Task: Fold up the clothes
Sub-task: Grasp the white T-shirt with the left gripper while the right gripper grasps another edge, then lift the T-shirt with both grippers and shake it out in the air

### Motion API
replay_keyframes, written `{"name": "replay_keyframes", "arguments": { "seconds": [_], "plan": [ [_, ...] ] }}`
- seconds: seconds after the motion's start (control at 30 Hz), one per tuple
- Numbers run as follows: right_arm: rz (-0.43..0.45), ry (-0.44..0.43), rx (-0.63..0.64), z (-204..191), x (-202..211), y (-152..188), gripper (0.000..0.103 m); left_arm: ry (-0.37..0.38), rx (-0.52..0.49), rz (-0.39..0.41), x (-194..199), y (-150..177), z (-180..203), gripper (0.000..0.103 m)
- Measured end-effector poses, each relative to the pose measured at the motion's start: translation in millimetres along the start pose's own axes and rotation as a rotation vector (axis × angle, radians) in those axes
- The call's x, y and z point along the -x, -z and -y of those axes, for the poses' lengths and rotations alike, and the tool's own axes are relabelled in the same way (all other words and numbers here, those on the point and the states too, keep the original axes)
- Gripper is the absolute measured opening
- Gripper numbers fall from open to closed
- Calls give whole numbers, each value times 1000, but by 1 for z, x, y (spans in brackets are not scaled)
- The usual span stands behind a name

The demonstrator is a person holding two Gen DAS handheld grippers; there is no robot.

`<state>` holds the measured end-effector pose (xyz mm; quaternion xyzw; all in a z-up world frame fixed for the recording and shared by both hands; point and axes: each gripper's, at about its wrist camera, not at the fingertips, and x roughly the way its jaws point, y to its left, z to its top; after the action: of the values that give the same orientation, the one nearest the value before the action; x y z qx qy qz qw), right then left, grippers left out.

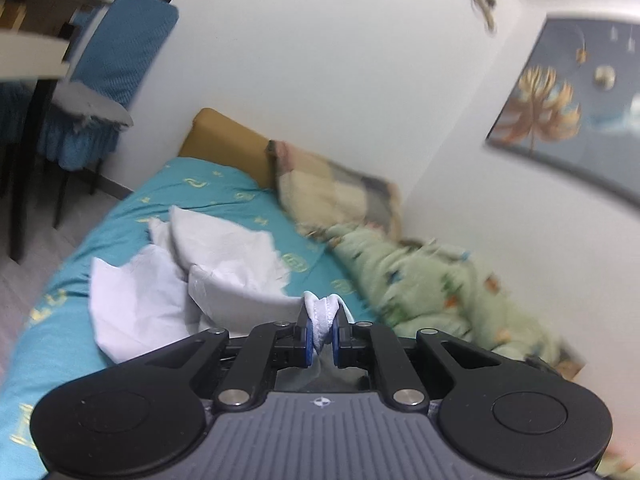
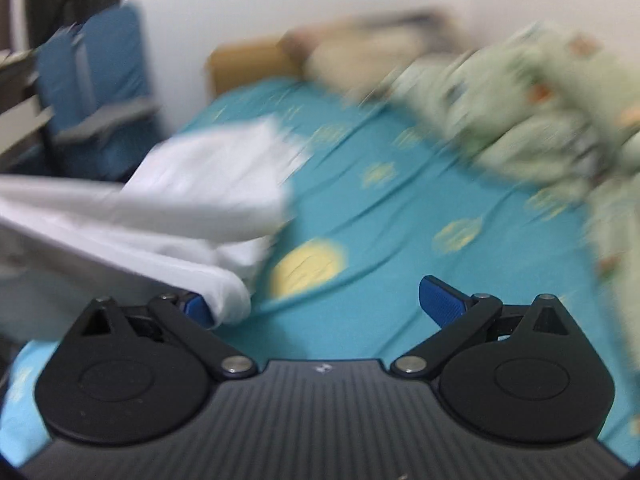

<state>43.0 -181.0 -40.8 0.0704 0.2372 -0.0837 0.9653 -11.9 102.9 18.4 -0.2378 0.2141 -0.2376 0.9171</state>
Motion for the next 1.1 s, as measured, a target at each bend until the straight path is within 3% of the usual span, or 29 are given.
{"name": "replay_keyframes", "arguments": {
  "seconds": [0.13,0.2,0.3,0.4,0.53,0.6,0.67,0.7,0.77,0.87,0.93,1.0,1.1],
  "plan": [
    [293,84,-27,21,46,-21,103,26,-46,12,3,2,9,10],
    [432,124,21,17,64,-25,103,24,-60,5,4,3,11,10],
    [320,63,28,17,49,-29,103,-16,-19,-75,-2,6,3,10],
    [324,56,58,14,50,-29,103,-72,34,-196,-15,11,-10,11],
    [329,48,97,10,51,-30,103,-128,-11,-297,-35,22,-10,13],
    [332,43,116,8,52,-31,103,-149,-31,-331,-45,27,-10,21],
    [341,43,143,6,53,-33,103,-183,-81,-353,-53,33,-8,42],
    [348,44,157,5,53,-34,103,-201,-110,-364,-57,36,-7,47],
    [353,37,164,4,57,-34,103,-216,-173,-380,-66,44,0,60],
    [356,12,162,2,62,-35,103,-238,-267,-382,-80,55,16,66],
    [359,18,163,2,63,-35,103,-287,-308,-344,-88,57,24,70],
    [362,24,165,1,63,-34,103,-345,-289,-305,-90,55,22,75],
    [364,34,164,2,64,-34,103,-399,-159,-249,-77,42,4,78]
  ]
}}
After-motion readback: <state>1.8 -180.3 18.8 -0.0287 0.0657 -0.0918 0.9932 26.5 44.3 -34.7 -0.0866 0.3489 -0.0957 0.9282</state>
